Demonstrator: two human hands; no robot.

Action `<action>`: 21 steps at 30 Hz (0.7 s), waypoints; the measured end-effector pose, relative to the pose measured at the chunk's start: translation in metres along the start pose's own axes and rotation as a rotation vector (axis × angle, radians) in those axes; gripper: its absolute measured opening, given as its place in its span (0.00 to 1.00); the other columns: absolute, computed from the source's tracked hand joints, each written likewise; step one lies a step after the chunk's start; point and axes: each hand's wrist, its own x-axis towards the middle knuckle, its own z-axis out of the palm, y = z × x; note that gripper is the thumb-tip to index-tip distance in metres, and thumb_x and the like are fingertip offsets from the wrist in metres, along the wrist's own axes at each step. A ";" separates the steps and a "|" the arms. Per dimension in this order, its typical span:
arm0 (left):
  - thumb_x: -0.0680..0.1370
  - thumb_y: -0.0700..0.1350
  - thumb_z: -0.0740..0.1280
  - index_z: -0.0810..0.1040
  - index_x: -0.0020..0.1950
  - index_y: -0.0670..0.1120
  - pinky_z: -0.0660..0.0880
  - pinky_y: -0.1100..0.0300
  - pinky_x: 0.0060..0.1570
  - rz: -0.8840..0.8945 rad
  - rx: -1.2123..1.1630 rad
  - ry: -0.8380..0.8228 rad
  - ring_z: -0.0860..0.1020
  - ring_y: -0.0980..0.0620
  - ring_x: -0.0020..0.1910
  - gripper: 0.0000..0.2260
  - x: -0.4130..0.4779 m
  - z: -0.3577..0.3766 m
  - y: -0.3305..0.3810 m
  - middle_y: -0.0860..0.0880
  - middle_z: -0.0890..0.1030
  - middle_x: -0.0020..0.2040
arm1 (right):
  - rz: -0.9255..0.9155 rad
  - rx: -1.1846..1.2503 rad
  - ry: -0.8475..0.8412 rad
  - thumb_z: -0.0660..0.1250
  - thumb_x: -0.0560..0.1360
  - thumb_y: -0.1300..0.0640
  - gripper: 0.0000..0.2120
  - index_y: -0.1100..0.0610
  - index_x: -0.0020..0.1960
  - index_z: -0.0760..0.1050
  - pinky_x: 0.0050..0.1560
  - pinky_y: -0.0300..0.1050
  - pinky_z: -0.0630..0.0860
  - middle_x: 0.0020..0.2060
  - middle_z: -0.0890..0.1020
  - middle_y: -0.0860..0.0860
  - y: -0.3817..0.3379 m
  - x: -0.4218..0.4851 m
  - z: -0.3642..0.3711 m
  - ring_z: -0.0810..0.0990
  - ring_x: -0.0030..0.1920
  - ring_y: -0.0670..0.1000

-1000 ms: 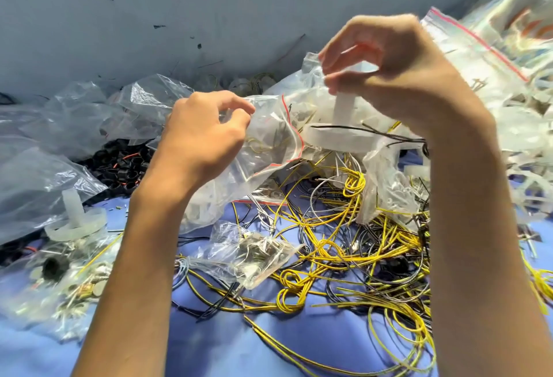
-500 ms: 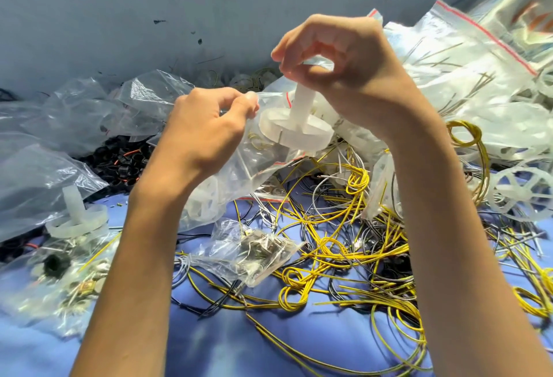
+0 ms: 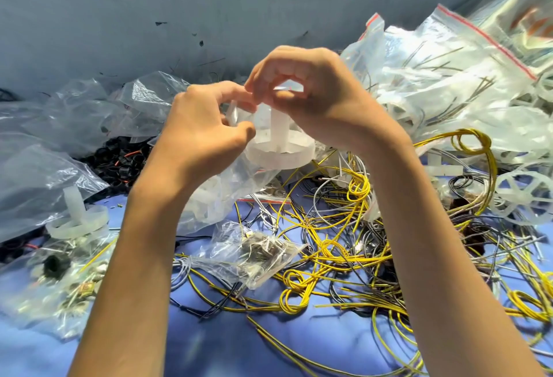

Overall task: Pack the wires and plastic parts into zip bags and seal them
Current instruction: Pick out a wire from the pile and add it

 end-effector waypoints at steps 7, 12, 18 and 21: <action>0.72 0.35 0.63 0.80 0.49 0.51 0.59 0.77 0.23 0.006 -0.053 -0.014 0.67 0.63 0.20 0.14 0.001 -0.003 0.001 0.64 0.69 0.19 | 0.017 -0.038 -0.003 0.67 0.73 0.70 0.08 0.58 0.42 0.79 0.48 0.47 0.78 0.44 0.82 0.55 -0.001 0.000 0.003 0.80 0.45 0.47; 0.71 0.36 0.62 0.80 0.47 0.55 0.60 0.77 0.24 0.016 -0.129 -0.007 0.65 0.62 0.21 0.16 0.000 -0.007 0.001 0.65 0.72 0.22 | 0.028 -0.043 -0.001 0.69 0.73 0.66 0.05 0.57 0.42 0.79 0.48 0.44 0.78 0.43 0.80 0.54 -0.003 0.000 0.008 0.80 0.45 0.49; 0.67 0.40 0.62 0.80 0.43 0.58 0.64 0.77 0.28 -0.058 -0.188 0.028 0.70 0.64 0.24 0.15 0.003 -0.009 -0.005 0.67 0.77 0.28 | 0.073 -0.063 -0.102 0.68 0.76 0.60 0.06 0.57 0.52 0.79 0.41 0.28 0.67 0.49 0.83 0.48 -0.007 -0.001 0.005 0.81 0.50 0.43; 0.65 0.41 0.60 0.82 0.48 0.54 0.70 0.73 0.36 -0.086 -0.182 0.076 0.71 0.63 0.29 0.18 0.004 -0.011 -0.007 0.63 0.81 0.37 | 0.098 -0.082 -0.133 0.67 0.76 0.59 0.06 0.55 0.53 0.80 0.38 0.26 0.66 0.48 0.82 0.47 -0.008 -0.001 0.003 0.81 0.48 0.41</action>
